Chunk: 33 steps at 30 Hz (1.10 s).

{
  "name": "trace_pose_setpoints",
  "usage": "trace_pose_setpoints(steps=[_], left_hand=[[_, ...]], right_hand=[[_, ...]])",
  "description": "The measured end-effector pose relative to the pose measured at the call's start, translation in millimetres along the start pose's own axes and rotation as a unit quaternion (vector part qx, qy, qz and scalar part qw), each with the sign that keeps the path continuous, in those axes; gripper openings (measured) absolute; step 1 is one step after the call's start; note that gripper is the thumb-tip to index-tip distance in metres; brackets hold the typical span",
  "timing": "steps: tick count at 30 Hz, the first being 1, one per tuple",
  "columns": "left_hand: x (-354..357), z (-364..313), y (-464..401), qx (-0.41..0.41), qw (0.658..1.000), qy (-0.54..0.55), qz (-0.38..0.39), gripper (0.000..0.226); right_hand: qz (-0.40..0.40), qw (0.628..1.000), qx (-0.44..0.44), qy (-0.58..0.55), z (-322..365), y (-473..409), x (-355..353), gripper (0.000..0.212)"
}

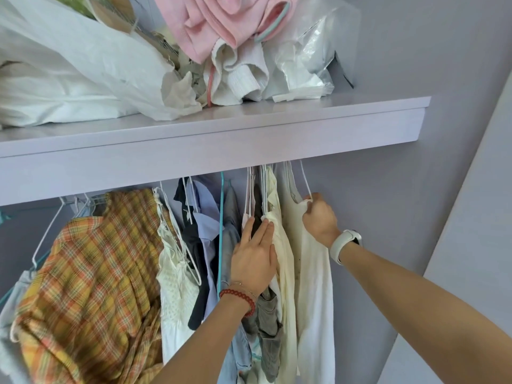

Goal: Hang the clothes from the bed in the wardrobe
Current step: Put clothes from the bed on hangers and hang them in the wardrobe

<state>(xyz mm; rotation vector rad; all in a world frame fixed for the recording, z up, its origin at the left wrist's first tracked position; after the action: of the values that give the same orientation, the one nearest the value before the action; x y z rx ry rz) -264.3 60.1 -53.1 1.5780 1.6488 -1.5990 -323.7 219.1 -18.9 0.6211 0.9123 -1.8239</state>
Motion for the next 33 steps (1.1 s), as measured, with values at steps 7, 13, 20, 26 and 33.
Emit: trace_pose_setpoints(steps=[7,13,20,26,33], left_hand=[[5.3,4.4,-1.1,-0.004,0.999,-0.031,0.007,0.049],[-1.2,-21.7,1.8,0.009,0.980,-0.198,0.011,0.060],[73.8,-97.8,58.5,0.145,0.981,0.127,0.031,0.052],[154.3,-113.1,98.8,0.123,0.953,0.168,0.220,0.044],[209.3,-162.2,204.9,0.230,0.819,0.219,0.477,0.020]], right_hand=[[-0.052,0.994,-0.018,-0.099,-21.2,32.2,-16.6,0.015],[-0.049,0.998,-0.021,-0.024,-80.4,109.0,-15.7,0.016],[-0.001,0.995,0.005,0.096,-172.1,220.2,-41.6,0.016],[0.038,0.986,-0.019,0.162,-204.2,328.3,-77.1,0.018],[-0.029,0.941,0.210,0.265,-228.7,477.1,-116.7,0.016]])
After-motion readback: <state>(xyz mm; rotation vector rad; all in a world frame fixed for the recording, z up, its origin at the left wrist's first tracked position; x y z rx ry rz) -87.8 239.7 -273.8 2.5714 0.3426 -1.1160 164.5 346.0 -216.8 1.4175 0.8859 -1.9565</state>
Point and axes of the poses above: each hand's wrist, its own y-axis away from the middle knuckle, its own x-axis out of the palm, z = x × y, the point moved 5 cm from there along -y, towards the middle knuckle, and after that the axes turned 8 degrees about y, right-handed, at the moved point
